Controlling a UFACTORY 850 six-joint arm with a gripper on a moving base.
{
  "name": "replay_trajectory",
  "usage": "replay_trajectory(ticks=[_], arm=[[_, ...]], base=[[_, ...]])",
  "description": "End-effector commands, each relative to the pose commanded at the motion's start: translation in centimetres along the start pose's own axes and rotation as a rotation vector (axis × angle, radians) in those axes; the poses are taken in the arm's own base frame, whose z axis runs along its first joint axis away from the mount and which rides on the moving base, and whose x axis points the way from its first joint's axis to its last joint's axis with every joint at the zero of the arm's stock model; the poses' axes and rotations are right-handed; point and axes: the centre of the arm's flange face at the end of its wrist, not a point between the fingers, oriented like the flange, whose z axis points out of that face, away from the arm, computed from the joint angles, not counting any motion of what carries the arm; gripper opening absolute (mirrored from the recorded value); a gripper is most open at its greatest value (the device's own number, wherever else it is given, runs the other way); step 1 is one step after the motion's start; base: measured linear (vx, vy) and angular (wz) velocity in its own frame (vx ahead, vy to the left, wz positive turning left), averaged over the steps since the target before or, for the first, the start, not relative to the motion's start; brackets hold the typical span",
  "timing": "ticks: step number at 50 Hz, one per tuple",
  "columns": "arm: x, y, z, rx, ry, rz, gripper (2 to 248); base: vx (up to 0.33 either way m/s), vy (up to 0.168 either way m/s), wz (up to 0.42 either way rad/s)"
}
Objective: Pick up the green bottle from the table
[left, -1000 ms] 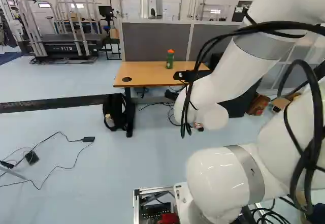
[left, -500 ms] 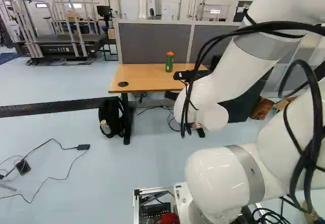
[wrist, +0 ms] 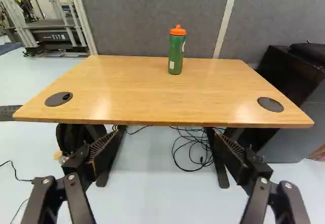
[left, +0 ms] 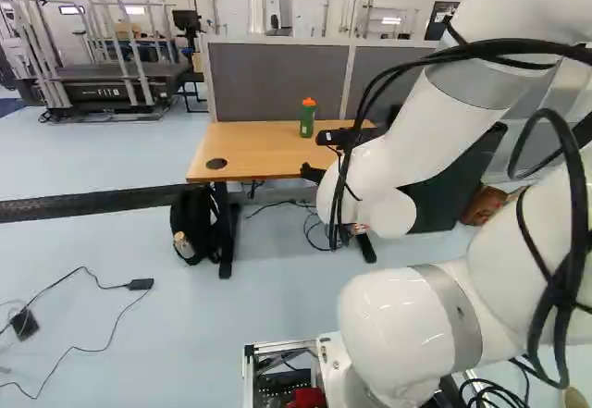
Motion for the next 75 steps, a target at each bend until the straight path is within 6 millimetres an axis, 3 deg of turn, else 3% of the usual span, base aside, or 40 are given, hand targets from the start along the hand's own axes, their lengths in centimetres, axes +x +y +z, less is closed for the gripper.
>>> replay_trajectory(ticks=[75], arm=[[0.0, 0.0, 0.0, 0.0, 0.0, 0.0, 246]], base=[[0.178, -0.003, -0.021]])
